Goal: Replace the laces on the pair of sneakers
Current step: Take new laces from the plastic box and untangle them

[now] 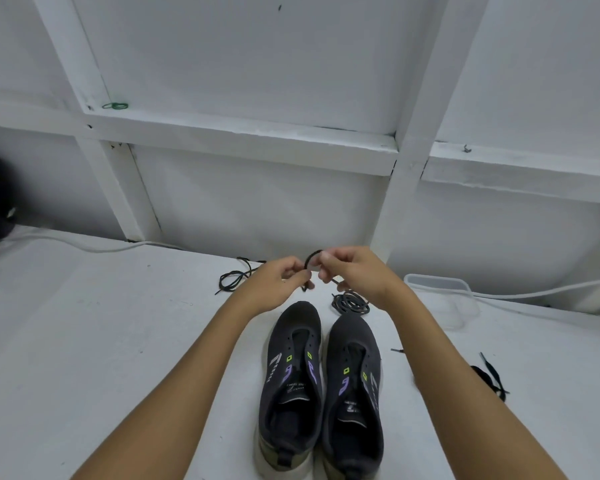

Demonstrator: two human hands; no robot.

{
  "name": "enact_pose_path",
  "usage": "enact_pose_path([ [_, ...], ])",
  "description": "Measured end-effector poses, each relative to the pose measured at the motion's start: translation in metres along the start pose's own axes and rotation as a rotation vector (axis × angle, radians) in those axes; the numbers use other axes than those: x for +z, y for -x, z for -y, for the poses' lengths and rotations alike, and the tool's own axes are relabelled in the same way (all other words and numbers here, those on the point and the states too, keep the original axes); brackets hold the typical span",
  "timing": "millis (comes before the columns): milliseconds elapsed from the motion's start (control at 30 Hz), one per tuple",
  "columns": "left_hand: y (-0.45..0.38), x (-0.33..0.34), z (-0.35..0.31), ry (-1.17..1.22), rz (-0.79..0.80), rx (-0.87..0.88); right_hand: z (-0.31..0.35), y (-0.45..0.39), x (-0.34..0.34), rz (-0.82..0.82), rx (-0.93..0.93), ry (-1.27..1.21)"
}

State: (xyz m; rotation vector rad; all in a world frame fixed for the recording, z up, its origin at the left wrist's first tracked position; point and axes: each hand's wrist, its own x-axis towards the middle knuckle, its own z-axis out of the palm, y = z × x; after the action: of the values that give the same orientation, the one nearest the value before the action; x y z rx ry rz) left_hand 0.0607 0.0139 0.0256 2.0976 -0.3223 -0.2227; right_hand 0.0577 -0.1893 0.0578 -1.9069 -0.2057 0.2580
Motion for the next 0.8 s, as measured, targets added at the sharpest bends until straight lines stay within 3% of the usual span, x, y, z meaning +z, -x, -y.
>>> enact_pose_path([
  [100, 0.009, 0.002, -0.001, 0.119, 0.045, -0.032, -0.006, 0.002, 0.001, -0.227, 0.083, -0.325],
  [200, 0.021, -0.004, 0.009, 0.052, 0.049, -0.058, -0.01, 0.007, -0.003, -0.345, 0.103, -1.078],
  [267, 0.029, -0.01, 0.015, 0.028, 0.061, -0.089, -0.013, 0.009, -0.002, -0.381, 0.132, -1.223],
  [300, 0.032, -0.012, 0.016, 0.017, 0.067, -0.097, -0.015, 0.01, 0.001, -0.392, 0.182, -1.062],
  [367, 0.036, -0.014, 0.013, -0.005, 0.079, -0.079, -0.023, 0.012, 0.013, -0.382, 0.196, -0.415],
  [400, 0.036, -0.014, 0.01, -0.01, 0.084, -0.065, -0.028, 0.014, 0.02, -0.344, 0.135, -0.12],
  [467, 0.035, -0.015, 0.004, -0.018, 0.086, -0.048, -0.033, 0.02, 0.032, -0.183, -0.025, 0.208],
  [533, 0.033, -0.015, 0.003, -0.054, 0.086, -0.036, -0.031, 0.022, 0.038, -0.037, -0.127, 0.377],
  [600, 0.033, -0.015, 0.005, -0.1, 0.086, -0.026, -0.028, 0.022, 0.035, 0.003, -0.136, 0.479],
  [733, 0.04, -0.029, 0.023, -0.1, 0.032, -0.072, -0.037, 0.021, 0.008, -0.223, -0.012, 0.736],
  [800, 0.043, -0.036, 0.032, -0.091, 0.006, -0.094, -0.045, 0.024, -0.01, -0.343, 0.074, 0.663],
])
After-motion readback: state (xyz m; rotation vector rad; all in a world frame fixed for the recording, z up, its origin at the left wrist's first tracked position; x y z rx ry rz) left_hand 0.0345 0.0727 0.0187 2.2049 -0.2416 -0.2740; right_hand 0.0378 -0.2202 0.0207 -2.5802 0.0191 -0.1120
